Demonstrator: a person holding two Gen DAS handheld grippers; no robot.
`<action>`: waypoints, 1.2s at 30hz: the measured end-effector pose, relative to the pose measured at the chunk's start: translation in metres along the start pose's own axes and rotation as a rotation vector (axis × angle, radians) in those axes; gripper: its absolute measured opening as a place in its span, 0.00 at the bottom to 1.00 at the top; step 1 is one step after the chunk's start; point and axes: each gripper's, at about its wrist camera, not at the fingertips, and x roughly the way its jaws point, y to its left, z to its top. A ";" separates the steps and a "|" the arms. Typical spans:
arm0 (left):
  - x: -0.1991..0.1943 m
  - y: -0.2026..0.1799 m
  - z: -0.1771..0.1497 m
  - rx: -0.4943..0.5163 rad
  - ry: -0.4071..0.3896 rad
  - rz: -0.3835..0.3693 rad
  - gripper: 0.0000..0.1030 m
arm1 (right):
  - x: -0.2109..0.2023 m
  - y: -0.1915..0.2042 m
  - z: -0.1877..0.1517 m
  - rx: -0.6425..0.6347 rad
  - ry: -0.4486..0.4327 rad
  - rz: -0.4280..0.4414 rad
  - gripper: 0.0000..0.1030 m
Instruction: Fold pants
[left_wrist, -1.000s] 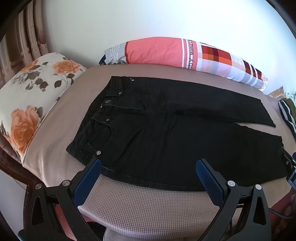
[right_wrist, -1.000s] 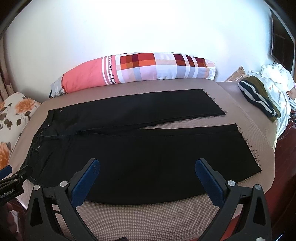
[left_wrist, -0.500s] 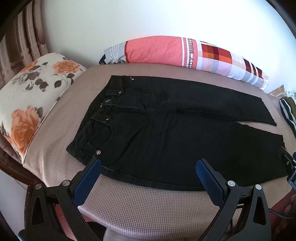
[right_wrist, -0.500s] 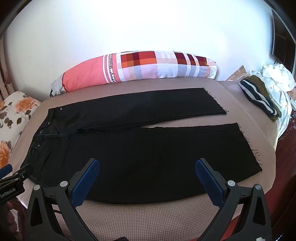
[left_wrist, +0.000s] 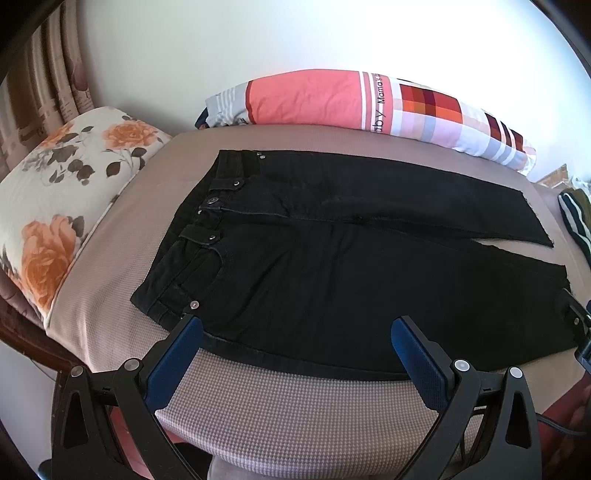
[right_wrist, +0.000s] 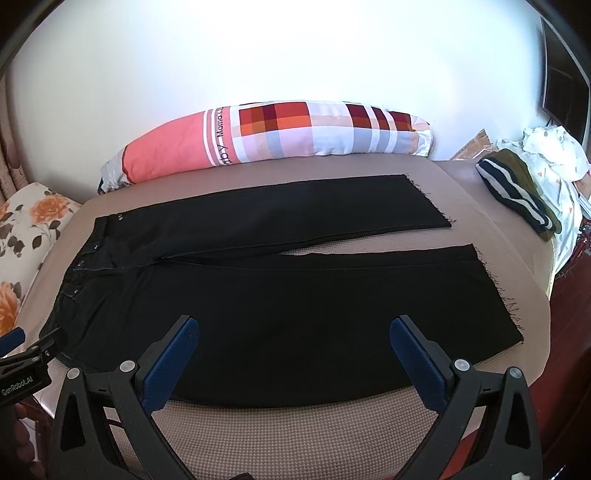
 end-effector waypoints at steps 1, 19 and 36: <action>0.000 0.000 0.000 0.000 0.001 -0.001 0.98 | 0.000 0.000 0.000 0.000 -0.001 -0.002 1.00; 0.000 -0.001 0.001 0.000 0.001 0.002 0.98 | 0.002 0.002 0.000 -0.002 -0.002 -0.011 1.00; 0.002 -0.005 0.001 0.011 0.008 0.005 0.98 | 0.001 0.001 -0.001 0.001 0.001 -0.010 1.00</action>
